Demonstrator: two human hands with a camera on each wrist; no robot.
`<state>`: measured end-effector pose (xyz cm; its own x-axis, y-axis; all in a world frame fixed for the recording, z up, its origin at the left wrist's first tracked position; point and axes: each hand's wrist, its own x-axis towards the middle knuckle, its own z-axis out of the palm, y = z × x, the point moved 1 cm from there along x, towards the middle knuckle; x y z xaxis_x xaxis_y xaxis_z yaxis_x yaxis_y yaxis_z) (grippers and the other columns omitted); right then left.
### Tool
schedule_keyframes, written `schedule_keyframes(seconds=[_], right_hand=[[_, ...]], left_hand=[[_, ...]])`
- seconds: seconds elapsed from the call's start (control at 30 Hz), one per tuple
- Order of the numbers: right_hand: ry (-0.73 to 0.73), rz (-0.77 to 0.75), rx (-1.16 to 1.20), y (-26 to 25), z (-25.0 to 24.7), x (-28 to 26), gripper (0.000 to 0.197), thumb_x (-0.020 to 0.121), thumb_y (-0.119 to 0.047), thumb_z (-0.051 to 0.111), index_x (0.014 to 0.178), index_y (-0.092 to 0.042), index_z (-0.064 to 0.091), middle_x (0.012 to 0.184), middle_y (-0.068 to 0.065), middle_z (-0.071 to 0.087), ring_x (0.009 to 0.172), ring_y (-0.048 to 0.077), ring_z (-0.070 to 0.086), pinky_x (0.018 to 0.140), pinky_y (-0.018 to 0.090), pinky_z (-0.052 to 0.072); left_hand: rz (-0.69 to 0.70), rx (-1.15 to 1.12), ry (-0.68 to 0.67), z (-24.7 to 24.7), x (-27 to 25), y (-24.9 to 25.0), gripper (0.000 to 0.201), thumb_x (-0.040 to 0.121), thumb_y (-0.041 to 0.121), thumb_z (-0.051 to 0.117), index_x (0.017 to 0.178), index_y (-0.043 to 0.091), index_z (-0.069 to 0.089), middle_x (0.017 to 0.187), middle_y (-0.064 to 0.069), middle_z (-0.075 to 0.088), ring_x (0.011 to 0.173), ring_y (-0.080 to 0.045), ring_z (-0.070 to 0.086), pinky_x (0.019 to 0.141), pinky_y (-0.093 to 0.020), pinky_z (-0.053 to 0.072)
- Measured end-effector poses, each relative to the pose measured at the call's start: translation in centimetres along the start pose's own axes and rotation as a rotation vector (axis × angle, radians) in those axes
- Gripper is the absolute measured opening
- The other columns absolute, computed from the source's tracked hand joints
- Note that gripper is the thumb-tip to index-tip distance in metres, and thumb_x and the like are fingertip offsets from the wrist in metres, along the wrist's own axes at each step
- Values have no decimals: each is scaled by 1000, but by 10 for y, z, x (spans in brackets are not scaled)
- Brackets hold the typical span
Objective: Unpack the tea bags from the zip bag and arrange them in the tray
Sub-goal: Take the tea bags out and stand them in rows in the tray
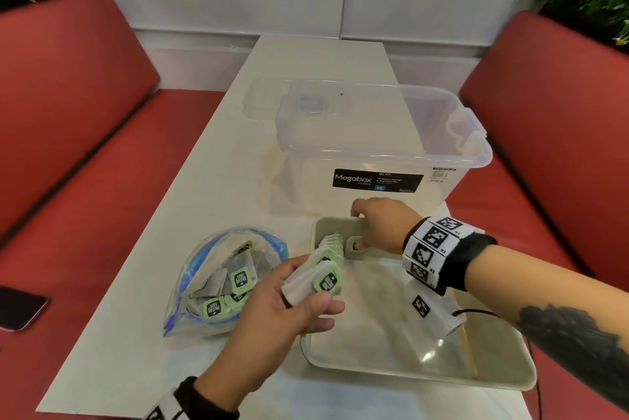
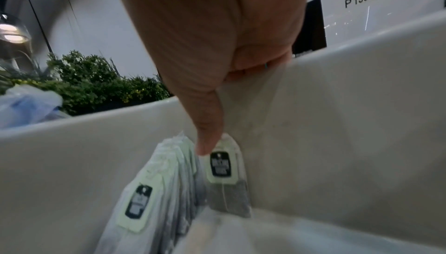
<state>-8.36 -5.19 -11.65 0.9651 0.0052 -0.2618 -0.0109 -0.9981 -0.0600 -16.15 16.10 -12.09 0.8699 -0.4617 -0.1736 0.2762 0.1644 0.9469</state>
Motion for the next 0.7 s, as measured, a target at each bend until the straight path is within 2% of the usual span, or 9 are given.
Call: schedule_keyframes(seconds=[0.1,0.17,0.23,0.27,0.37,0.47,0.5,0.6,0.7], right_hand=[[166,-64,22,-9,-21,-14,41,84,-43,62,118,-22,53,117,-2,54,112,20,48,94,37,35],[271,-148,200,-21,-38,-29,26,86,-43,61,101,-22,58,100,-7,58,94,12,51,85,31,38],[224,-207,443,-37,-50,-46,24,84,-44,64,82,-21,58,77,-10,57,70,5,50,69,24,38],[165,-220,543,-45,-53,-54,26,80,-44,68,77,-20,57,71,-9,57,63,4,48,64,23,39],[57,-210,737,-59,-52,-66,29,68,-32,82,77,-23,56,69,-7,62,61,6,54,63,24,46],[83,-181,804,-59,-53,-67,33,65,-18,85,77,-22,55,63,-5,65,54,5,56,58,24,46],[102,-169,806,-58,-56,-67,32,65,-16,85,75,-23,56,62,-4,66,55,6,57,58,25,47],[153,-165,789,-53,-67,-71,24,68,-14,83,71,-24,62,69,3,69,64,11,61,70,31,53],[161,-206,705,-51,-80,-75,10,77,-17,76,76,-23,69,70,3,67,60,6,55,65,25,48]], left_hand=[[-2,-108,55,-3,4,4,41,67,10,66,107,11,58,84,-7,73,80,-25,72,59,-27,58],[-3,-159,87,-4,6,5,39,67,10,66,105,11,58,84,-5,73,80,-23,72,57,-25,58],[-3,-202,114,-4,8,7,40,67,11,66,106,11,58,86,-5,73,79,-21,72,53,-22,56],[-4,-225,124,-3,8,8,42,66,11,66,108,11,58,87,-5,73,78,-21,72,52,-21,55],[2,-272,127,1,7,9,47,66,11,66,112,12,58,91,-6,73,79,-21,72,53,-21,55],[20,-324,113,6,4,11,47,68,18,63,115,12,57,96,-8,73,82,-22,72,55,-23,57],[21,-348,99,8,3,13,46,71,22,60,116,12,56,99,-9,72,85,-23,71,57,-24,57],[24,-385,97,8,3,15,44,81,32,50,119,11,56,107,-12,70,94,-26,69,61,-28,58],[58,-393,166,4,4,13,44,83,31,50,122,12,53,109,-8,70,96,-25,69,63,-28,58]])
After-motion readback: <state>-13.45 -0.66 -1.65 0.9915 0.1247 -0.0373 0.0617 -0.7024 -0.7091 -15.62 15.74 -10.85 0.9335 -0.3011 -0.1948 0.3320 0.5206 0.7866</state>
